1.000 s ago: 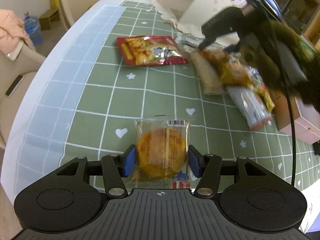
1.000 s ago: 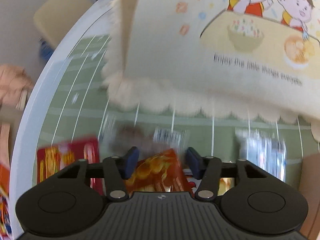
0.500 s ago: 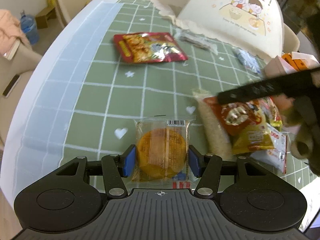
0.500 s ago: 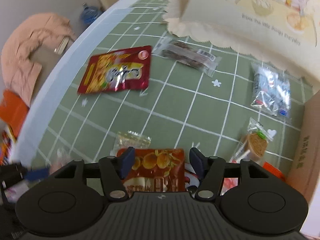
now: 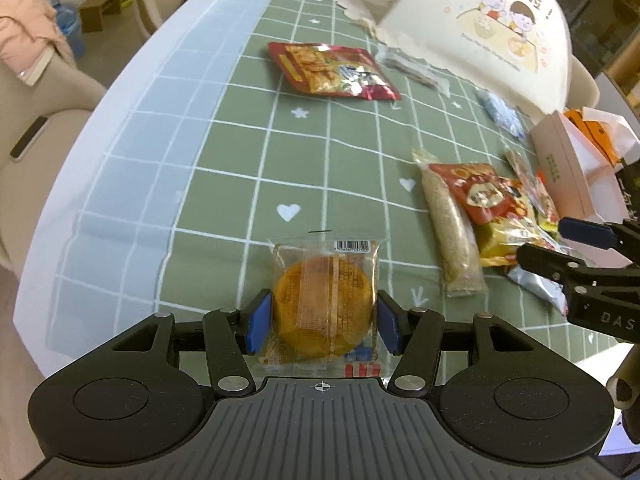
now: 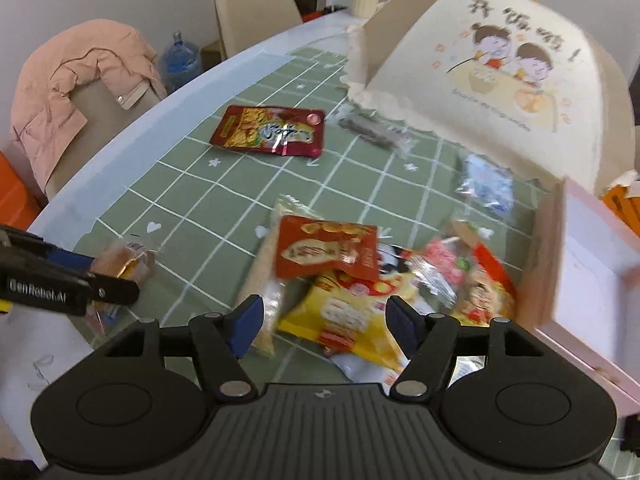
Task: Organize snacks
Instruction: 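Carry the yellow panda bag into the pink box with the right gripper and release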
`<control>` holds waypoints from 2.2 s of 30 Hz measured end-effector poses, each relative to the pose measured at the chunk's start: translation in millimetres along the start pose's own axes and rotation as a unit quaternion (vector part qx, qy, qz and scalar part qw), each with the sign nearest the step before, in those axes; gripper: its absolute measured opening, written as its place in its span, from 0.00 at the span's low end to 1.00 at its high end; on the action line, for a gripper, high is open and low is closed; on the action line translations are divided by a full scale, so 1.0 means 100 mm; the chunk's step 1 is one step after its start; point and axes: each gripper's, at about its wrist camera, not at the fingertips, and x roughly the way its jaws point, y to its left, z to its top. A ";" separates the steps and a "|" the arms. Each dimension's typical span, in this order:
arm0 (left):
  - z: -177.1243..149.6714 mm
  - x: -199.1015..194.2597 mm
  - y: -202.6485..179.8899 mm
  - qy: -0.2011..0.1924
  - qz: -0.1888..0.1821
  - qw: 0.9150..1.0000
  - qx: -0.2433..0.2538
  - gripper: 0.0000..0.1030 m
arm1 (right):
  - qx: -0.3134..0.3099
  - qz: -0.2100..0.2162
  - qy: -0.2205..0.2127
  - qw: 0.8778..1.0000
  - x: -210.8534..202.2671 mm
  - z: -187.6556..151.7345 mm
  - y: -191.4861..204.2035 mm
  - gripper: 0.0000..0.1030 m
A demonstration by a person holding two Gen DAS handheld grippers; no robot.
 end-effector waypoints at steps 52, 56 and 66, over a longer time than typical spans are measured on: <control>2.08 0.01 -3.41 -0.080 -0.317 0.917 0.227 0.57 | 0.213 -0.190 -0.130 0.949 -1.22 -0.11 -2.08 0.62; 2.15 0.14 -3.20 -0.106 -0.296 0.923 0.221 0.58 | 0.223 -0.176 -0.111 0.952 -0.91 -0.09 -2.32 0.65; 2.48 1.19 -1.90 -0.079 -0.054 0.974 0.207 0.57 | 0.218 -0.122 -0.054 0.967 -0.69 -0.71 -2.06 0.66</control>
